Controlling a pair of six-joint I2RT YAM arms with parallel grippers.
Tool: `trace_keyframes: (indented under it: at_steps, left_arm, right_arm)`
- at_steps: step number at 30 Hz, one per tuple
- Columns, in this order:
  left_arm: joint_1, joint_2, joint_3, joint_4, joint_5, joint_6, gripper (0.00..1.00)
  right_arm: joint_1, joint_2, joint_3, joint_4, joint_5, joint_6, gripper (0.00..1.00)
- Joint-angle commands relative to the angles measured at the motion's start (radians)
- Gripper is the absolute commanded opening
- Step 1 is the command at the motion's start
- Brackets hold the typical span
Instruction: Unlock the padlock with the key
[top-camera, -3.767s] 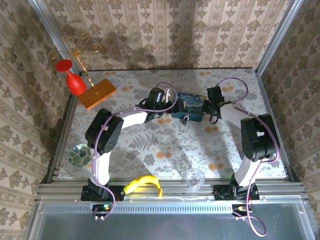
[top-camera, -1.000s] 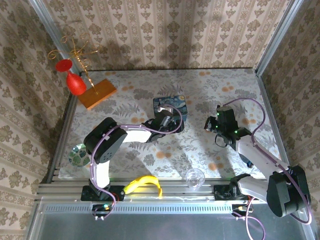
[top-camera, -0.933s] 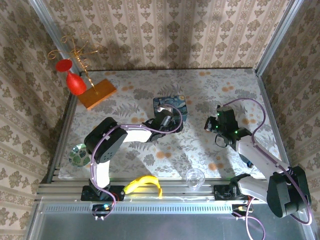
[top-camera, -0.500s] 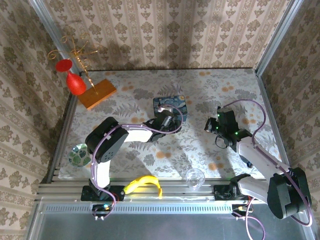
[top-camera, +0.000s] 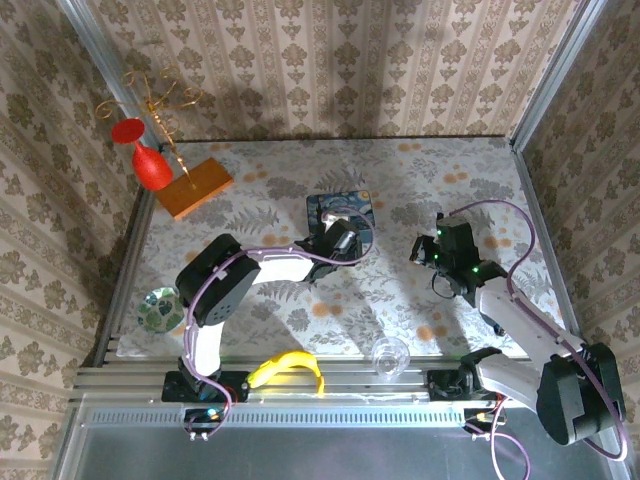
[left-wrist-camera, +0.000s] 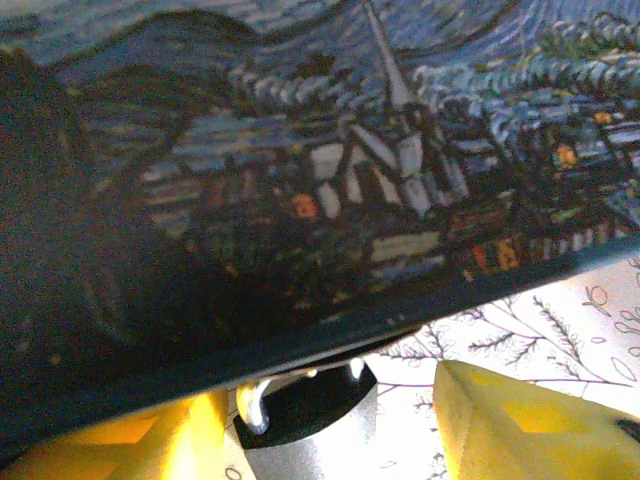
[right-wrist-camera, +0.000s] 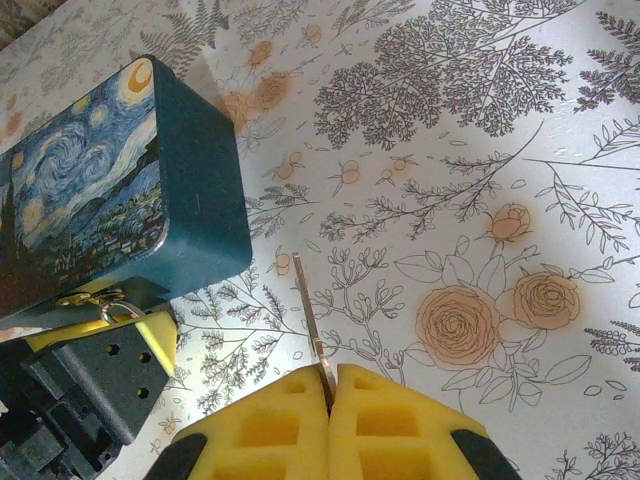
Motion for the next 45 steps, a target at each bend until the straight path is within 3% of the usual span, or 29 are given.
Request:
trace_keyframes:
  at_steps: [1, 22, 34, 45]
  left_arm:
    - [-0.008, 0.038, 0.042, -0.057, -0.037, -0.002, 0.56]
    - [-0.028, 0.097, 0.175, -0.226, -0.132, 0.044, 0.55]
    - [-0.039, 0.102, 0.192, -0.266, -0.168, 0.045, 0.38]
    - [-0.038, 0.123, 0.201, -0.264, -0.161, 0.039, 0.45]
  right_arm:
    - [0.002, -0.022, -0.017, 0.000, -0.009, 0.016, 0.00]
    - [0.003, -0.018, -0.013, 0.009, -0.017, 0.017, 0.00]
    - [0.003, -0.021, -0.031, 0.027, -0.023, 0.024, 0.00]
    - [0.004, -0.023, -0.076, 0.067, -0.046, 0.028, 0.00]
